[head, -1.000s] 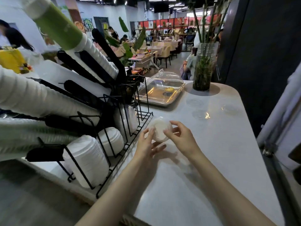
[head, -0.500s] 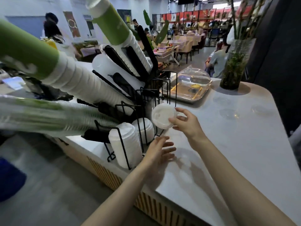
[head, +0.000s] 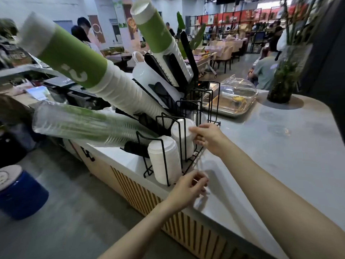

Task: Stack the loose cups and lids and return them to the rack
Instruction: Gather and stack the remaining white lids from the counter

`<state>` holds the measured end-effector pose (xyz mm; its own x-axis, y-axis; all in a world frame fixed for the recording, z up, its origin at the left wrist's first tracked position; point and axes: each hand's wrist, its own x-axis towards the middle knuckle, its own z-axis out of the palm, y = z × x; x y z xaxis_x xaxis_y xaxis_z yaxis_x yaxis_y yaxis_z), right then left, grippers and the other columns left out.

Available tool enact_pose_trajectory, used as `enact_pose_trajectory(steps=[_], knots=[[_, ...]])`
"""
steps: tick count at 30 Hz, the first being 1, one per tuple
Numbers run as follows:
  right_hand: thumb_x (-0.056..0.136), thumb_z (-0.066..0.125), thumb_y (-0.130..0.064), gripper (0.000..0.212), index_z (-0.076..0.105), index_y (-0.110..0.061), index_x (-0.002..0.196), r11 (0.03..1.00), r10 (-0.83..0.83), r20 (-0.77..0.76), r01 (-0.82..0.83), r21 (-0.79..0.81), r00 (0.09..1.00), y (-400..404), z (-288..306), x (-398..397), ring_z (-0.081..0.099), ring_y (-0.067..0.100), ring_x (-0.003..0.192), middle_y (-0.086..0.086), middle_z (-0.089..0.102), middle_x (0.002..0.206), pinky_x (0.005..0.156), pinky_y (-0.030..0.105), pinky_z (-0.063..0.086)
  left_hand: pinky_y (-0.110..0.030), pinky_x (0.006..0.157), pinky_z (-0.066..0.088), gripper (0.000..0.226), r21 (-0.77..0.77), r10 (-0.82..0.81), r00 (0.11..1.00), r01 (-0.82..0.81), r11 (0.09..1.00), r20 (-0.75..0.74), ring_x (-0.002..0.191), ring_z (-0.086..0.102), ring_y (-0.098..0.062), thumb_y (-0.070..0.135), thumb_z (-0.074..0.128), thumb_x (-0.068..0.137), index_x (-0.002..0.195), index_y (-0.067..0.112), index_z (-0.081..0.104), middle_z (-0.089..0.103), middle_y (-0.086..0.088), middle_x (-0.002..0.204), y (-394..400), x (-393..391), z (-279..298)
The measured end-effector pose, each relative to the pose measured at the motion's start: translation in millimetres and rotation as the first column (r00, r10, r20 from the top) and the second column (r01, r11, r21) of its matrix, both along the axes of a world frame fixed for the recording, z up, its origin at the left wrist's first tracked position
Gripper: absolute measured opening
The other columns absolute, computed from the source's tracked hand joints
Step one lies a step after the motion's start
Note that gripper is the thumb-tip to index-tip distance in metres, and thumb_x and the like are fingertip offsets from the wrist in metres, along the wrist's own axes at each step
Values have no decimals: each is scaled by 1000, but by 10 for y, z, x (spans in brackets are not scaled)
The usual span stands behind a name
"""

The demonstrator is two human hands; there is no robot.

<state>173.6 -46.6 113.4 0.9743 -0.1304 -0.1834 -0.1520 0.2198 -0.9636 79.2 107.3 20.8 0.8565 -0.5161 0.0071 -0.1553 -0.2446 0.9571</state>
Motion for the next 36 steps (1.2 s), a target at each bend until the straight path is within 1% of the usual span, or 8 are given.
enact_pose_trajectory(steps=[5,9,13,18,22,25,32,36], knots=[[81,82,-7,46,50,-6,114,998,-46,0,45,-50,999,144,-45,79,66,24,73,25,59,107,60,34,60,-36,85,62,15,5,-4,999,4,1000,40,92,73,-16,31,56,103,107,24,69,72,-1,103,55,-56,-16],[84,81,-28,35,49,-15,76,901,-92,79,117,-418,993,221,-105,96,70,25,70,18,65,88,58,31,56,-30,80,61,17,5,5,999,-5,1000,32,90,71,-13,31,55,104,110,23,68,72,0,101,79,-78,-32],[83,75,-49,43,54,-15,67,744,-83,105,132,-655,991,252,-95,78,65,21,83,10,66,107,74,32,47,-26,78,59,18,23,6,1000,-6,1000,-1,89,71,-10,32,54,105,113,24,67,72,3,102,98,-78,-28],[90,65,-42,39,55,-11,68,691,-4,25,21,-722,1000,268,-42,74,57,23,65,23,75,88,65,32,45,-20,76,56,16,14,18,1000,-17,1000,-18,88,69,-4,30,54,105,113,26,67,71,5,102,113,-85,-27],[86,69,-54,51,48,-17,58,669,1,11,7,-744,1000,278,-8,89,57,16,54,4,72,62,55,27,40,-21,79,57,18,25,10,1000,-9,1000,-21,92,70,-7,32,54,105,116,26,67,71,6,104,115,-102,-28],[87,70,-52,48,53,-16,61,668,30,19,-6,-744,999,236,-11,88,68,15,64,0,71,59,58,27,44,-24,81,58,19,37,14,1000,-13,999,-22,93,69,-8,32,54,105,116,23,67,71,5,104,107,-100,-16],[96,63,-22,6,66,-24,91,664,185,216,40,-747,959,176,97,95,64,-5,57,-5,70,62,63,22,43,-25,85,59,22,34,16,999,-15,999,-36,97,70,-10,30,53,106,121,20,66,70,3,109,99,-96,-3],[99,58,-22,13,70,-25,103,570,290,119,-71,-819,950,139,82,67,69,6,65,-2,74,71,63,27,53,-26,83,58,23,30,21,999,-20,999,-36,94,70,-11,30,53,106,121,18,66,70,1,109,102,-94,-1]])
